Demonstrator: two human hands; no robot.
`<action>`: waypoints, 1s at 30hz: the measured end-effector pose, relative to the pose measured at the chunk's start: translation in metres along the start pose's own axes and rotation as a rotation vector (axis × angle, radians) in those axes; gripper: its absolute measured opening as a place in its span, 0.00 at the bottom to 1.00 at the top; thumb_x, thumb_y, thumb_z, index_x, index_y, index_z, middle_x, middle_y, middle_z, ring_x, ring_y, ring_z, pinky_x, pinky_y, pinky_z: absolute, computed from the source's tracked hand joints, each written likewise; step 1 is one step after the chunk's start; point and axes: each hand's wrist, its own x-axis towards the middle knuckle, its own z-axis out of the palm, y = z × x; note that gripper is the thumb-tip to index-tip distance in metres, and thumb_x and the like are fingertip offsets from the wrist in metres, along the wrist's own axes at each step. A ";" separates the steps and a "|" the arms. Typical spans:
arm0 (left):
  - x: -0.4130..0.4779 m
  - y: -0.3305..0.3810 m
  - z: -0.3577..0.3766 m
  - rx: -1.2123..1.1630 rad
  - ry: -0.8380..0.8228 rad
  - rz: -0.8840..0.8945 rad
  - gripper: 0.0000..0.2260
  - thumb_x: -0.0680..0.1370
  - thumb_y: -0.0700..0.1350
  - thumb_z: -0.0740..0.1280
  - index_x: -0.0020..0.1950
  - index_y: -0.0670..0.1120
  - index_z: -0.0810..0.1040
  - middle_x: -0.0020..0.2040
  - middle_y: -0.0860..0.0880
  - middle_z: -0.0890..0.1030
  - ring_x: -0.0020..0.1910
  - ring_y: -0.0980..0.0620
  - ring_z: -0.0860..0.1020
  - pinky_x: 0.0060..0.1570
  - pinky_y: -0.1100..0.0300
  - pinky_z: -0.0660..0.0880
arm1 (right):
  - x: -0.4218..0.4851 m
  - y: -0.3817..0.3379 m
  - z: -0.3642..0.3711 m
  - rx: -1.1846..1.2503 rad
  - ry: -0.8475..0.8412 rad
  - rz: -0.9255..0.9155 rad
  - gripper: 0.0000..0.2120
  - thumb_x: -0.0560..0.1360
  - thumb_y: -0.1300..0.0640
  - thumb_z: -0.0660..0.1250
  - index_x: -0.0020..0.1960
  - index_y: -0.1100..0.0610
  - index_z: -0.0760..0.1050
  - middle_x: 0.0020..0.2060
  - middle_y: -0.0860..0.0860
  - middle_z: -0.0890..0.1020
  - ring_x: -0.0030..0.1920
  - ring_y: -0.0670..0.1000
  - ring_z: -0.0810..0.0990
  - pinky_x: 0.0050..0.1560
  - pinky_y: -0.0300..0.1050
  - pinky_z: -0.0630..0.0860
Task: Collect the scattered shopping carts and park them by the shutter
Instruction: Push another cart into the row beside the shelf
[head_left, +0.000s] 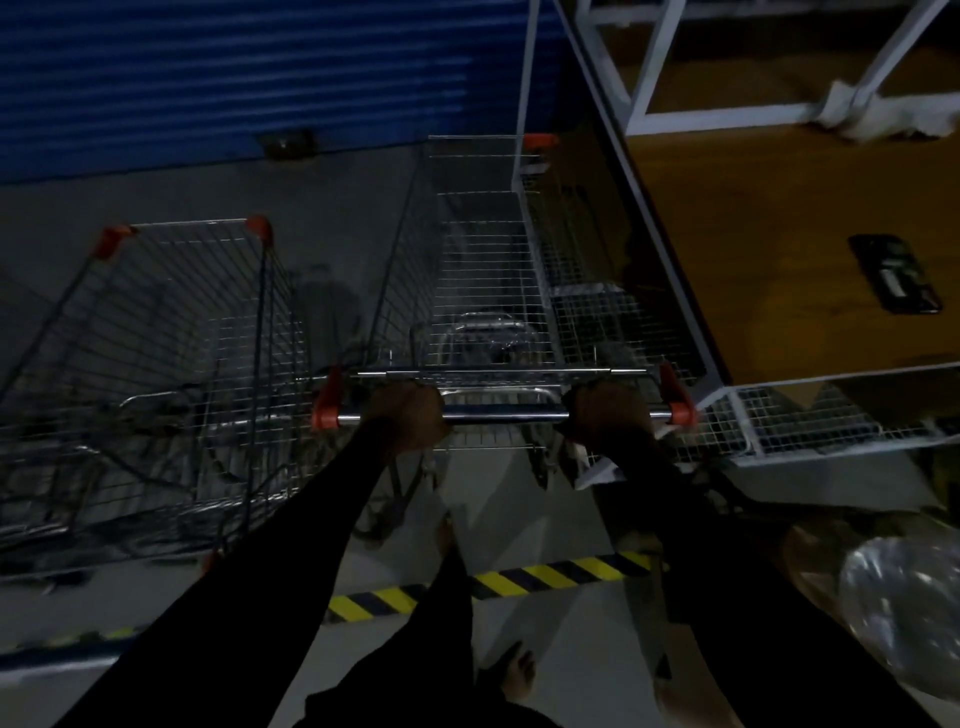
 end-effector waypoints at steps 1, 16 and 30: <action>0.017 -0.006 -0.001 0.048 0.027 0.011 0.19 0.67 0.62 0.65 0.38 0.46 0.80 0.36 0.45 0.82 0.37 0.41 0.82 0.37 0.53 0.78 | 0.016 0.003 0.000 0.002 0.003 0.007 0.16 0.63 0.42 0.75 0.37 0.55 0.79 0.30 0.53 0.80 0.30 0.57 0.81 0.31 0.47 0.78; 0.226 -0.084 -0.117 -0.035 0.065 -0.024 0.19 0.72 0.56 0.68 0.54 0.45 0.80 0.55 0.43 0.82 0.55 0.42 0.79 0.54 0.51 0.74 | 0.277 0.034 -0.019 -0.070 0.244 -0.074 0.18 0.57 0.44 0.76 0.31 0.57 0.75 0.25 0.54 0.78 0.25 0.58 0.78 0.24 0.44 0.74; 0.260 -0.097 -0.140 -0.096 -0.030 -0.057 0.18 0.71 0.57 0.67 0.55 0.48 0.79 0.54 0.46 0.82 0.54 0.45 0.79 0.54 0.51 0.74 | 0.341 0.037 -0.044 0.262 -0.307 0.095 0.27 0.67 0.40 0.68 0.55 0.61 0.77 0.51 0.60 0.81 0.52 0.61 0.80 0.51 0.52 0.78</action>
